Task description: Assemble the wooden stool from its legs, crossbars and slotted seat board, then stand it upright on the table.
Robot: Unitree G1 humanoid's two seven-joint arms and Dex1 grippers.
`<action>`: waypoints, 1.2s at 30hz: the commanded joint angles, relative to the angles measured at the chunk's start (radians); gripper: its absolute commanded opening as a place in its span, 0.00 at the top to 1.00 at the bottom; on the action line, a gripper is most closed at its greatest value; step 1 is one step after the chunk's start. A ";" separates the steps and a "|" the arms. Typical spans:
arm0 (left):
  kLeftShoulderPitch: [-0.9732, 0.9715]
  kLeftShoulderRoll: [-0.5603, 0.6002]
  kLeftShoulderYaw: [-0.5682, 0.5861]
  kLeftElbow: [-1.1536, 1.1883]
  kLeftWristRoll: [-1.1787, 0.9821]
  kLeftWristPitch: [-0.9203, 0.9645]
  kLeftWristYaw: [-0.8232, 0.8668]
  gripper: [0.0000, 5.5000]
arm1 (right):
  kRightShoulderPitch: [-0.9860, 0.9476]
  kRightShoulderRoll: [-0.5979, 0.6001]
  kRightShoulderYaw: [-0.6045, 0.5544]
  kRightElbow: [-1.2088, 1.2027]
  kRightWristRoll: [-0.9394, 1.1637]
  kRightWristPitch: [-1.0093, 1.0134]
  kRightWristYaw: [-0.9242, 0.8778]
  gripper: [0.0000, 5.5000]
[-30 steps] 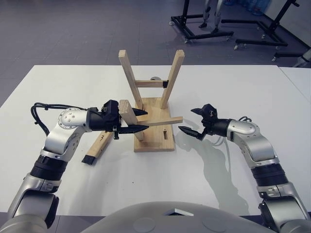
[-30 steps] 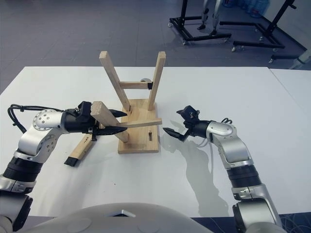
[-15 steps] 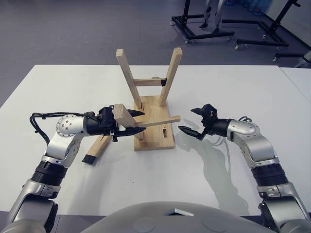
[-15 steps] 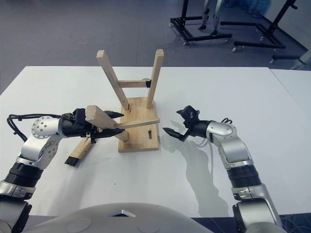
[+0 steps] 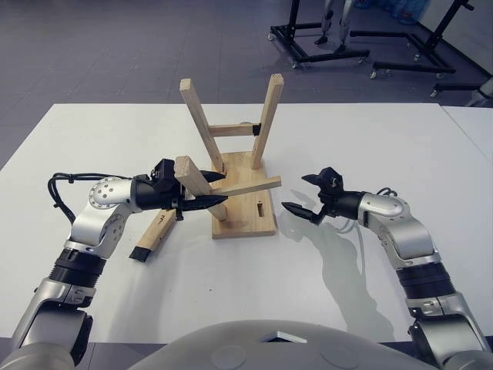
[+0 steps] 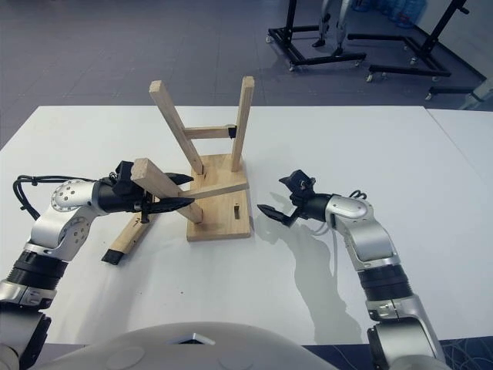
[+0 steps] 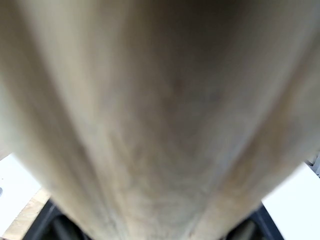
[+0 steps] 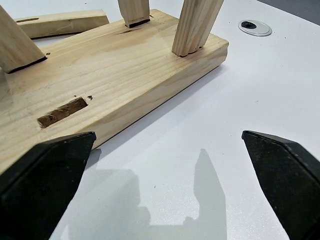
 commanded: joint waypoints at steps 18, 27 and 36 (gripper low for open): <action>0.078 0.044 -0.146 0.138 0.326 -0.164 0.018 0.62 | 0.017 0.006 -0.012 -0.025 0.010 0.015 -0.019 0.02; 0.078 0.049 -0.168 0.134 0.301 -0.111 0.039 0.53 | 0.025 0.010 -0.008 -0.027 0.008 0.009 -0.019 0.02; 0.062 -0.016 -0.089 0.152 0.321 -0.130 0.053 0.28 | 0.026 0.017 -0.004 -0.028 0.010 0.013 -0.027 0.02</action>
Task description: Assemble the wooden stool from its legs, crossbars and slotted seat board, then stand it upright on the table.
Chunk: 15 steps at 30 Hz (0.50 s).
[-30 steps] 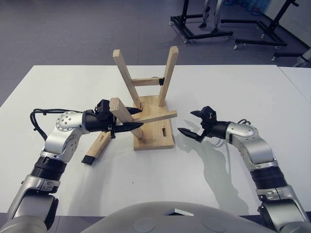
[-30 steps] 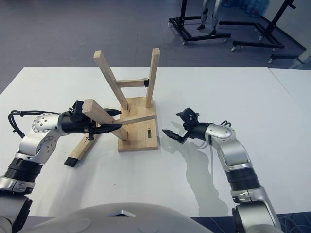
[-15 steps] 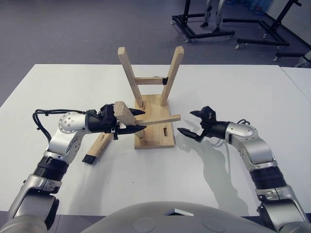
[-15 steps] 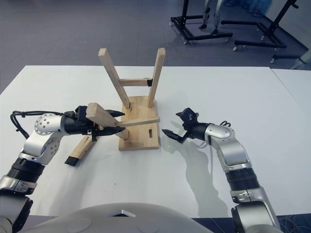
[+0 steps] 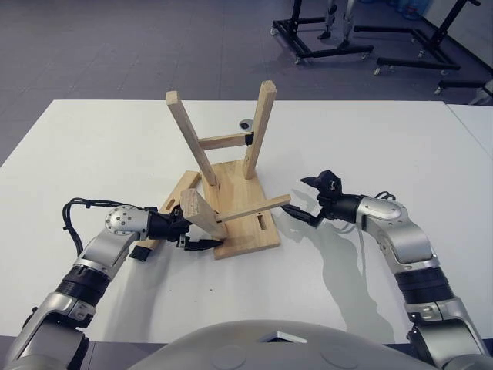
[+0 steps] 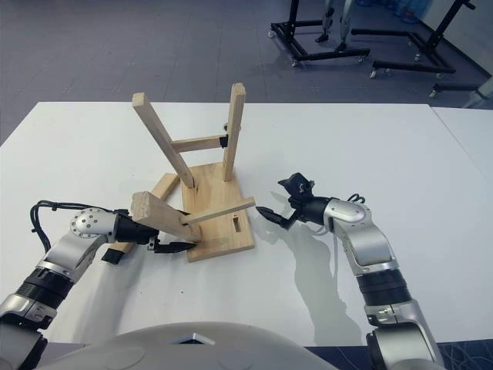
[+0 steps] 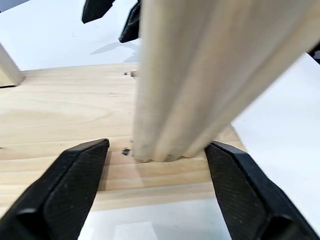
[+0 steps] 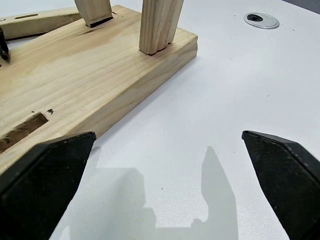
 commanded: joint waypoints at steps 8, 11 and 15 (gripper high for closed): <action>0.031 0.016 0.128 -0.046 -0.031 -0.016 -0.057 0.04 | 0.015 -0.011 -0.006 -0.010 0.005 0.009 -0.004 0.02; 0.072 0.031 0.158 -0.080 -0.055 0.003 -0.070 0.02 | 0.004 -0.008 0.002 0.002 0.003 0.005 -0.001 0.02; 0.107 0.071 0.202 -0.141 -0.099 0.071 -0.098 0.02 | 0.017 -0.007 -0.010 -0.014 0.007 0.012 -0.014 0.02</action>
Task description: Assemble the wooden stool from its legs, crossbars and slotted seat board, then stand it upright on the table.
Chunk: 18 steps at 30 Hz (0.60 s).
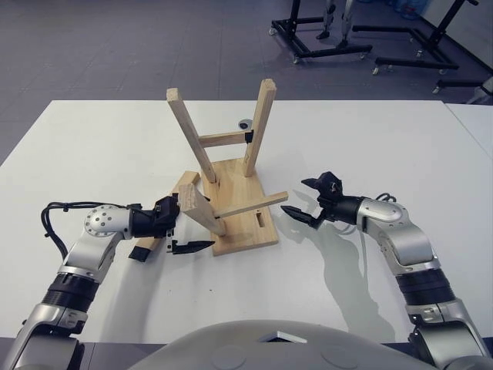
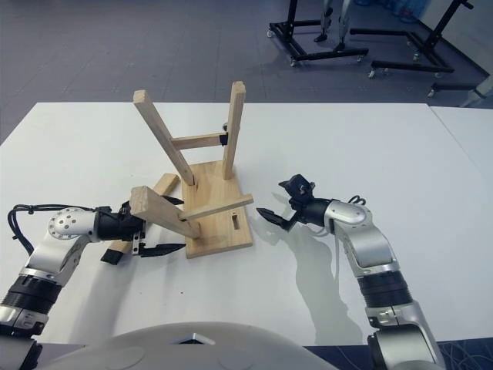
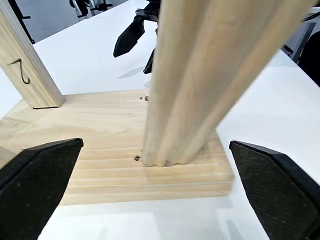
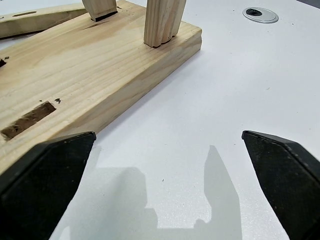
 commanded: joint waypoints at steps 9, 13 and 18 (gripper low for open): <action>0.213 0.194 0.429 -0.345 -0.175 0.527 0.340 0.02 | 0.045 -0.012 -0.053 -0.021 0.016 0.011 -0.026 0.02; 0.193 0.141 0.404 -0.550 -0.229 0.878 0.617 0.02 | 0.111 -0.004 -0.085 -0.070 0.027 0.016 -0.059 0.02; 0.179 0.058 0.282 -0.592 -0.155 1.088 0.842 0.02 | 0.127 0.013 -0.081 -0.084 0.029 0.018 -0.085 0.02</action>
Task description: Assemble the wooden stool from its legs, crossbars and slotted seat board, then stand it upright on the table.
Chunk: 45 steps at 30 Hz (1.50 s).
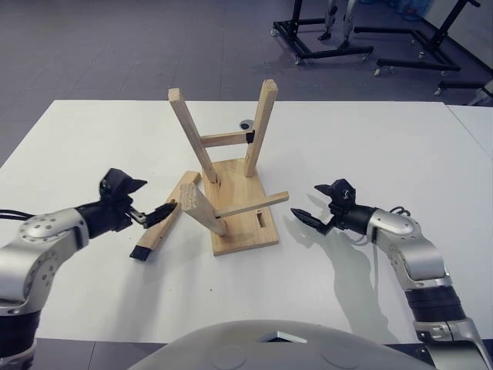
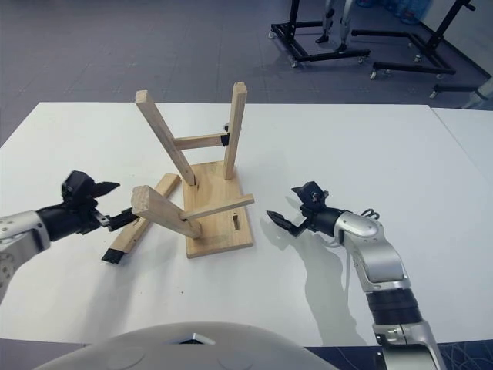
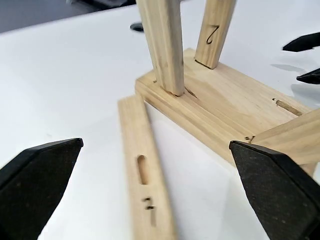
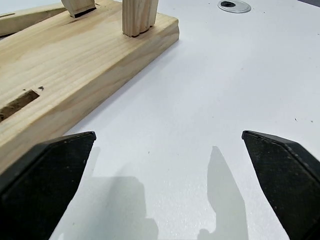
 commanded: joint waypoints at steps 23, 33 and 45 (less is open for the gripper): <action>-0.042 -0.079 -0.132 0.052 0.160 0.447 0.222 0.41 | -0.035 0.027 0.019 0.001 0.004 0.011 -0.021 0.02; -0.047 -0.089 -0.135 0.090 0.177 0.401 0.201 0.62 | -0.033 0.031 0.021 0.009 0.001 0.004 -0.022 0.02; -0.179 -0.099 -0.027 0.184 0.161 0.303 0.134 0.62 | -0.044 0.028 0.017 0.031 0.000 -0.008 -0.017 0.02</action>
